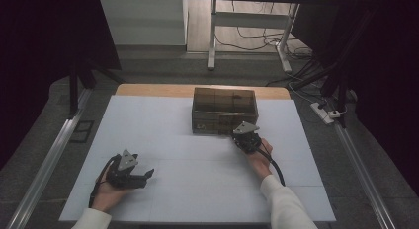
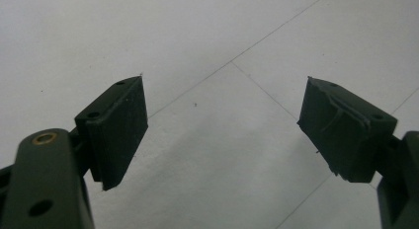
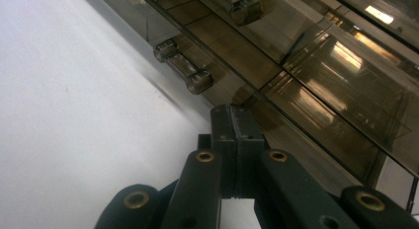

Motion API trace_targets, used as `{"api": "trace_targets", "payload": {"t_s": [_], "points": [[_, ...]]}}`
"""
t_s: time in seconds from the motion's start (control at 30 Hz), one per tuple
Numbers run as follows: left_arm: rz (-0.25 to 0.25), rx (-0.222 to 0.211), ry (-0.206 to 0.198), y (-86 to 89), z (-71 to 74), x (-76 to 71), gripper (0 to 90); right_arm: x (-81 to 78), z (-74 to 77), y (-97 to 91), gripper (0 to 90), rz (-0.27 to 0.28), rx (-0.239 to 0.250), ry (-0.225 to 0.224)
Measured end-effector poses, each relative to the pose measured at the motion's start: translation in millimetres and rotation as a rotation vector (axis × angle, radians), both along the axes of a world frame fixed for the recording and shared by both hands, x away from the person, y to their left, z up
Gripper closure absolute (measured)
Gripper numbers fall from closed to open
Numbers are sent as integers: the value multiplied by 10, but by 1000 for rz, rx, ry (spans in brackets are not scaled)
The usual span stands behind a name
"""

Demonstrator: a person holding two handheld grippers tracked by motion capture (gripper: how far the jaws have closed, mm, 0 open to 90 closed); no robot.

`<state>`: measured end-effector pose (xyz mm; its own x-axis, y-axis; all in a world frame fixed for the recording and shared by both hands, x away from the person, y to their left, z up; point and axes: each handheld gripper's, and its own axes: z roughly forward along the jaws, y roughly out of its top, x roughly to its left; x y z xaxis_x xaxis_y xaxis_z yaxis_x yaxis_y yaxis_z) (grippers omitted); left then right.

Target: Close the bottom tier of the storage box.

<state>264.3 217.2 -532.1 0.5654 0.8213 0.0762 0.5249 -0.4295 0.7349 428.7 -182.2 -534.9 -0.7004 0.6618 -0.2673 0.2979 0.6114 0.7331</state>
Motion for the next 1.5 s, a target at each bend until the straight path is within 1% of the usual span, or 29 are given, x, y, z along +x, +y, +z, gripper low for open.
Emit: {"api": "trace_targets", "payload": {"t_s": [0.37,0.53,0.77,0.97,1.07,1.2,1.37,1.5], "points": [[-2,4,0,-7,1,-3,184,48,0,36,899,-1,4,-6],[-2,-4,1,0,3,-4,183,60,1,51,899,-3,-1,-8],[0,-2,1,0,3,-7,183,108,3,57,899,-6,14,-10],[0,-1,1,1,1,-5,183,141,1,75,899,-10,14,-13],[1,-1,1,3,2,-6,183,149,2,90,899,-3,5,-10],[2,-2,1,8,3,-7,183,145,-10,118,899,0,-12,-19],[1,0,0,6,1,-9,183,140,1,98,899,-6,-3,-16],[0,1,0,-2,-1,-11,183,134,5,74,899,-11,15,-6]]}}
